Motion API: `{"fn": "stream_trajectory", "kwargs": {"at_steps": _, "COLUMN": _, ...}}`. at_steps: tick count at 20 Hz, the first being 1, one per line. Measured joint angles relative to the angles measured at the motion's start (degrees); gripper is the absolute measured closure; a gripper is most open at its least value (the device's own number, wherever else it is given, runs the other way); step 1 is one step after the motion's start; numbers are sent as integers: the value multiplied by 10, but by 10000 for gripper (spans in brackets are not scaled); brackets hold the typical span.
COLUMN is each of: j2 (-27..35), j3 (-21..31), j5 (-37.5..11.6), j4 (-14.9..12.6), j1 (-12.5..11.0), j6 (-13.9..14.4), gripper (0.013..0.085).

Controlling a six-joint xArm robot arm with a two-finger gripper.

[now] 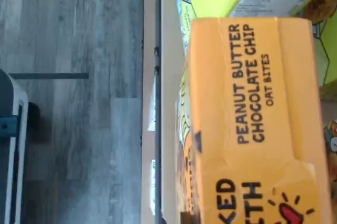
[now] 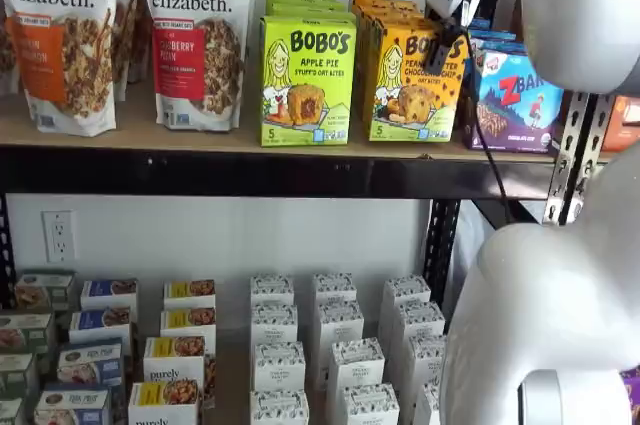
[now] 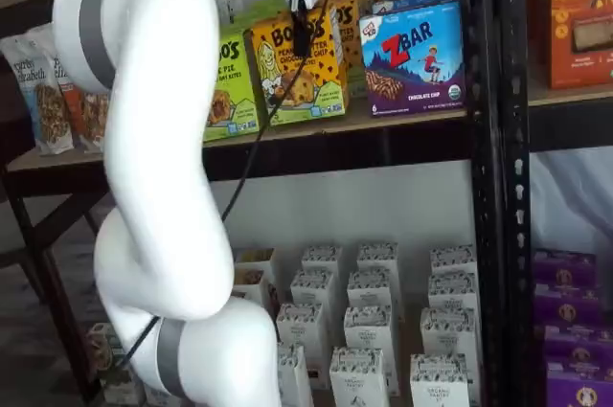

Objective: Pick up the orange box on the top shelf, the fifth box from the left

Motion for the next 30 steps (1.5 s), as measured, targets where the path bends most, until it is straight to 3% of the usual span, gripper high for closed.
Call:
{"fn": "stream_trajectory", "kwargs": {"at_steps": 4, "j2": -18, "j3": 4, "j5": 14, "j4": -9, "j1": 1, "j6": 2, "gripper": 570}}
{"fn": "stream_trajectory", "kwargs": {"at_steps": 9, "j2": -81, "j3": 64, "j5": -21, "j4": -30, "j1": 4, "j6": 0, "gripper": 570}}
{"fn": "stream_trajectory", "kwargs": {"at_steps": 15, "j2": -132, "j3": 92, "j5": 13, "j4": -38, "j1": -6, "j6": -7, "gripper": 570}}
{"fn": "stream_trajectory", "kwargs": {"at_steps": 30, "j2": -215, "j3": 153, "j5": 71, "j4": -62, "j1": 0, "j6": -4, "gripper": 570}}
